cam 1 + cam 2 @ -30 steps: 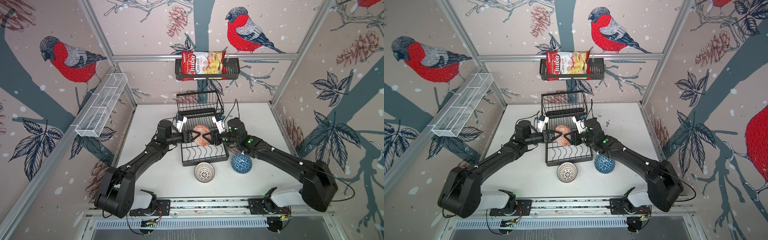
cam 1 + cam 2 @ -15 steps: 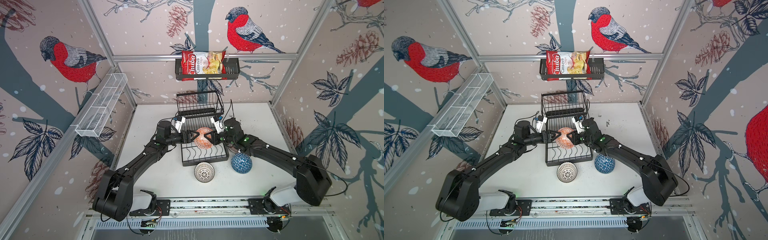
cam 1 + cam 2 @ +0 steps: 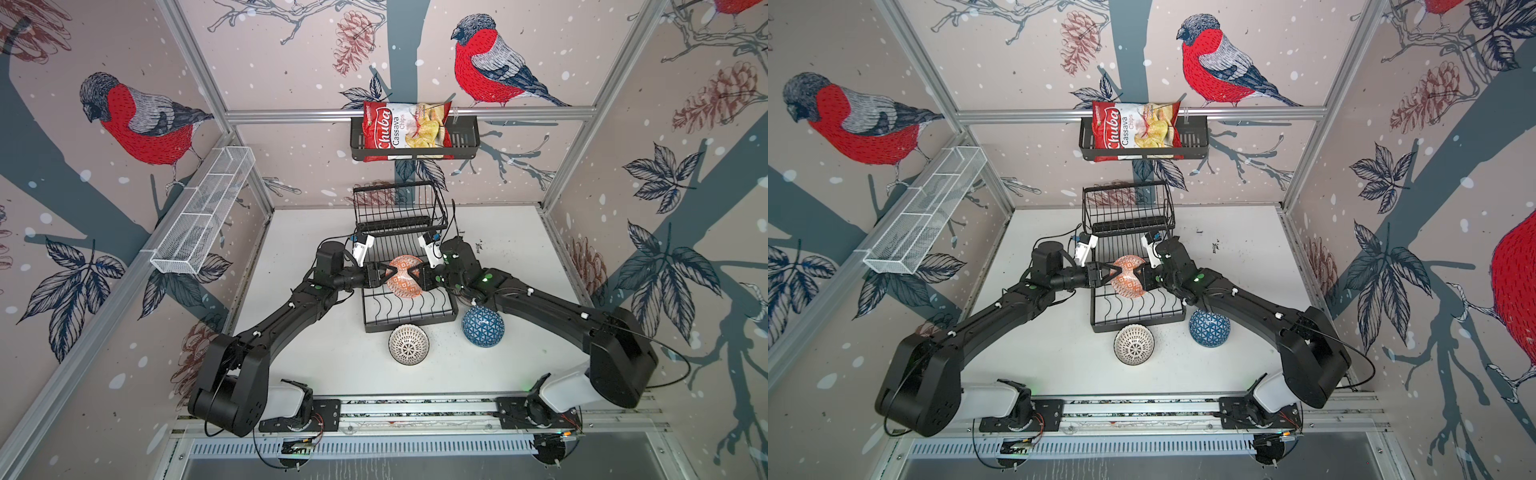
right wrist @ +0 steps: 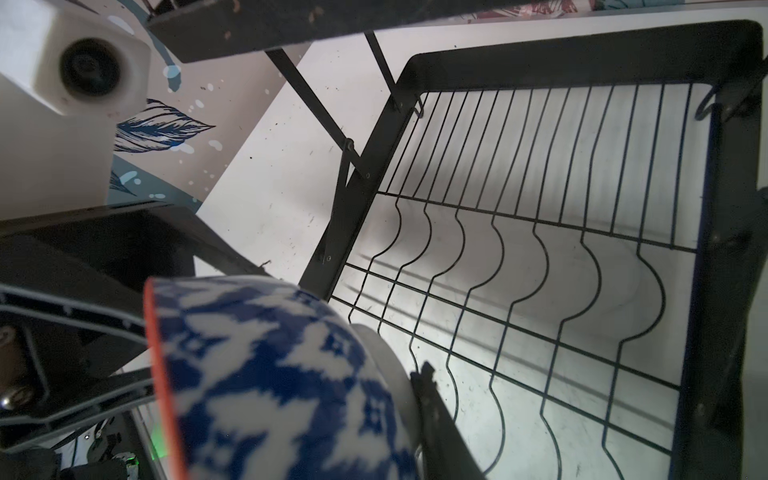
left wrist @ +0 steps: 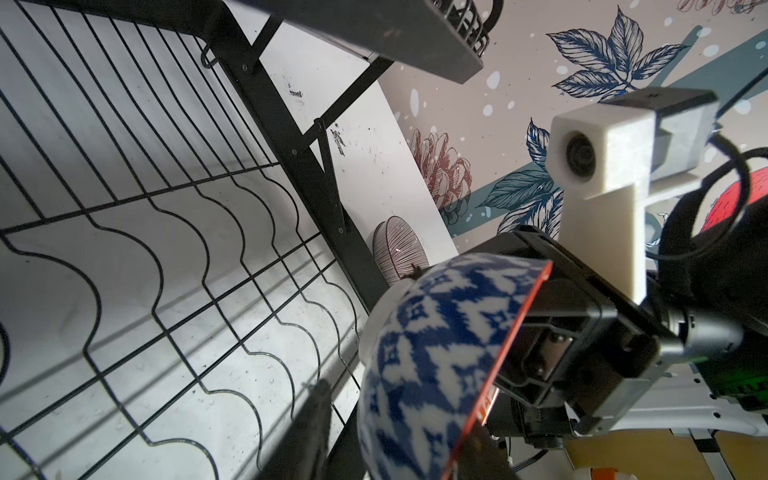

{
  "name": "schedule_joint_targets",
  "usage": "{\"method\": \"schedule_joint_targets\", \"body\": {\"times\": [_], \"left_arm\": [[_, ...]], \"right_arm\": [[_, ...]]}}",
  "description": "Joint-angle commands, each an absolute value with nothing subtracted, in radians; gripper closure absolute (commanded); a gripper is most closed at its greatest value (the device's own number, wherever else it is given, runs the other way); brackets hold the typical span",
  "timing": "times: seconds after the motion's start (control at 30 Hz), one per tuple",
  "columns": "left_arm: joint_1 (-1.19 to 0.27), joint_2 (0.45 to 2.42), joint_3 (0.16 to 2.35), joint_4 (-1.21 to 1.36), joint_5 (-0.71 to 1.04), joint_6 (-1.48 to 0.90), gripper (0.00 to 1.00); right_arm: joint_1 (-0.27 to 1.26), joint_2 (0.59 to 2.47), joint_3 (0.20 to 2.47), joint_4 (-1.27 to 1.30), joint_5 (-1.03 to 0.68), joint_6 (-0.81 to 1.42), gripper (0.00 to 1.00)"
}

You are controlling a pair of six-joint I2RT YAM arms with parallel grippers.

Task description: Load the bowls into the dish rack

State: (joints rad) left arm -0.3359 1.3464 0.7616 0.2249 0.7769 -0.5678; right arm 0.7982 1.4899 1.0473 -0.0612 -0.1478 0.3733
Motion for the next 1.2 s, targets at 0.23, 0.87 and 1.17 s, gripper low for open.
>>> {"method": "schedule_joint_targets", "body": {"times": [0.23, 0.87, 1.17], "left_arm": [[-0.331, 1.350, 0.767, 0.183, 0.677, -0.555, 0.91], [-0.331, 1.341, 0.739, 0.286, 0.743, -0.568, 1.00], [-0.316, 1.346, 0.743, 0.358, 0.830, -0.578, 1.00]], "right_arm": [[0.850, 1.486, 1.081, 0.016, -0.184, 0.381, 0.67], [0.859, 1.456, 1.079, -0.010, -0.174, 0.361, 0.38], [0.794, 1.393, 1.069, -0.040, -0.279, 0.348, 0.26]]}}
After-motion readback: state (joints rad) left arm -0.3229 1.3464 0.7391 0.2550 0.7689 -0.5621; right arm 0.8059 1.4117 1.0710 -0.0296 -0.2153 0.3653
